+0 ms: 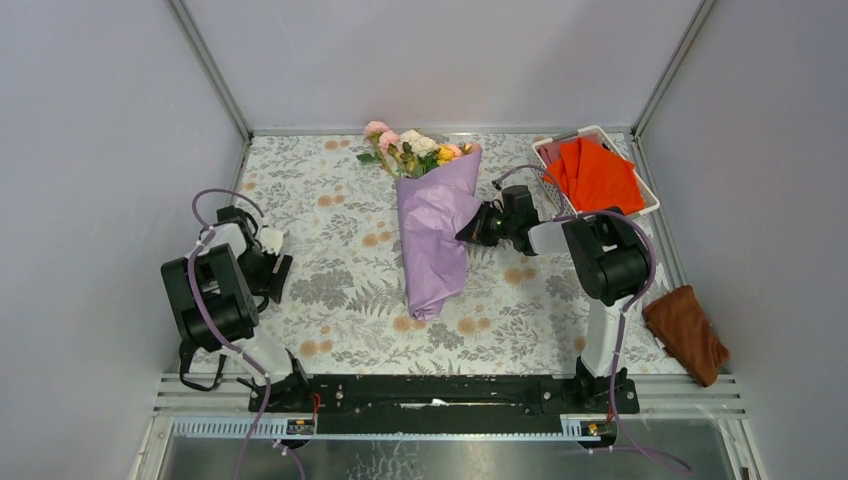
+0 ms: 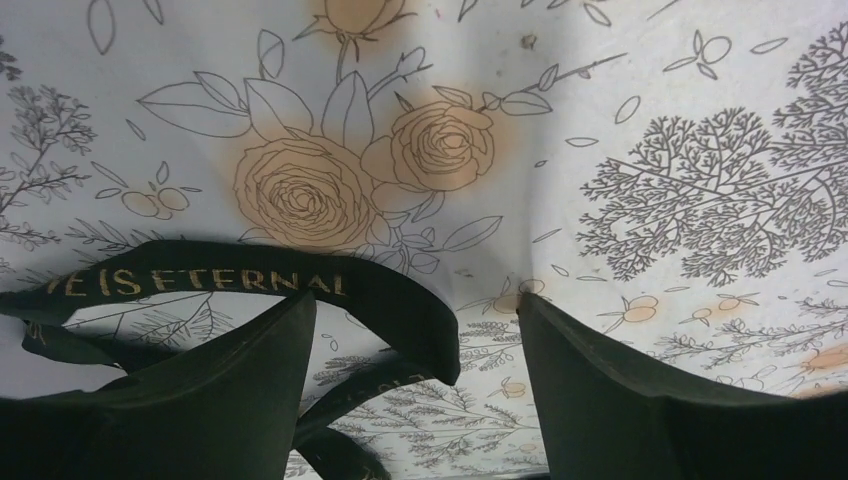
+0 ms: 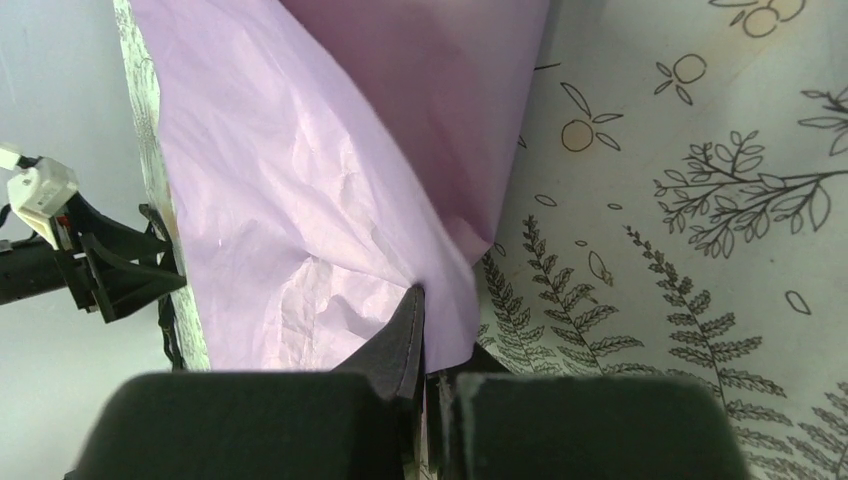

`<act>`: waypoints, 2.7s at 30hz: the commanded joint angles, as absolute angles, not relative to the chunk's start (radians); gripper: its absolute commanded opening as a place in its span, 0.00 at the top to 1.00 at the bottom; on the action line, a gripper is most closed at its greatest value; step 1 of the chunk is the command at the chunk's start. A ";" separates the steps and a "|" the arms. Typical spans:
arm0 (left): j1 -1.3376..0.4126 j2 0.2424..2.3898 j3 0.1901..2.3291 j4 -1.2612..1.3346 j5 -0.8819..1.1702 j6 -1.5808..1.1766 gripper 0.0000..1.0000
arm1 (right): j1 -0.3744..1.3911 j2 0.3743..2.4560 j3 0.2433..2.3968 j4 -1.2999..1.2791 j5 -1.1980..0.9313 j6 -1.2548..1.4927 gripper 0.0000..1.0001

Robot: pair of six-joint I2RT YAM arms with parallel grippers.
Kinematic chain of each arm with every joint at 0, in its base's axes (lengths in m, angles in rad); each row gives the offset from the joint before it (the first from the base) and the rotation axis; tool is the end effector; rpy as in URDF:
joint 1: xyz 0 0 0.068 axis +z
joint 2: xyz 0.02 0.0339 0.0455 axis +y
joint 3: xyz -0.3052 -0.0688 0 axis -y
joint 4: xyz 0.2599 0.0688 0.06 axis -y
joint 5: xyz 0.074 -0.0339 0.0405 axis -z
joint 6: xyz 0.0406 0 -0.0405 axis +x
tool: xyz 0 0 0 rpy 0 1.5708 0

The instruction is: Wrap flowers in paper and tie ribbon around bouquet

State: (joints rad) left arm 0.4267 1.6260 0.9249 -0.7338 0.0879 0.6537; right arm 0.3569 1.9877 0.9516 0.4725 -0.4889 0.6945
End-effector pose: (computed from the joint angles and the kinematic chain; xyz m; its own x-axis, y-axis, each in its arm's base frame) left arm 0.2652 0.1166 0.1830 -0.9601 0.2289 -0.1604 0.2298 0.9731 0.0133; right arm 0.3873 0.1648 0.1408 -0.8201 0.2972 -0.4890 -0.2025 0.6485 0.7338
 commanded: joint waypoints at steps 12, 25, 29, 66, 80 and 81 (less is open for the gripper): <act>0.438 1.491 0.777 -0.709 0.035 0.656 0.24 | 0.350 1.898 0.980 0.401 -0.468 0.618 1.00; 0.441 1.489 0.736 -0.621 0.087 0.693 0.30 | 0.351 1.903 0.992 0.392 -0.481 0.610 1.00; 0.440 1.580 0.769 -0.616 0.169 0.700 0.77 | 0.350 1.892 0.995 0.392 -0.486 0.617 1.00; -1.123 1.523 1.372 -1.018 0.488 0.670 1.00 | 0.284 1.973 1.586 -0.059 -0.486 0.528 1.00; -1.132 1.682 1.373 -0.659 0.104 0.642 0.05 | 0.285 1.923 1.515 -0.058 -0.496 0.548 1.00; -1.132 1.653 1.352 -0.703 0.156 0.659 0.02 | 0.285 1.919 1.501 -0.052 -0.494 0.548 1.00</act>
State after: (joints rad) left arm -1.1351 1.7290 1.3727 -0.6819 0.0853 0.6266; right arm 0.2852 1.9701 1.5257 -0.0841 -0.4671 0.5392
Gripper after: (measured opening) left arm 0.882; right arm 0.011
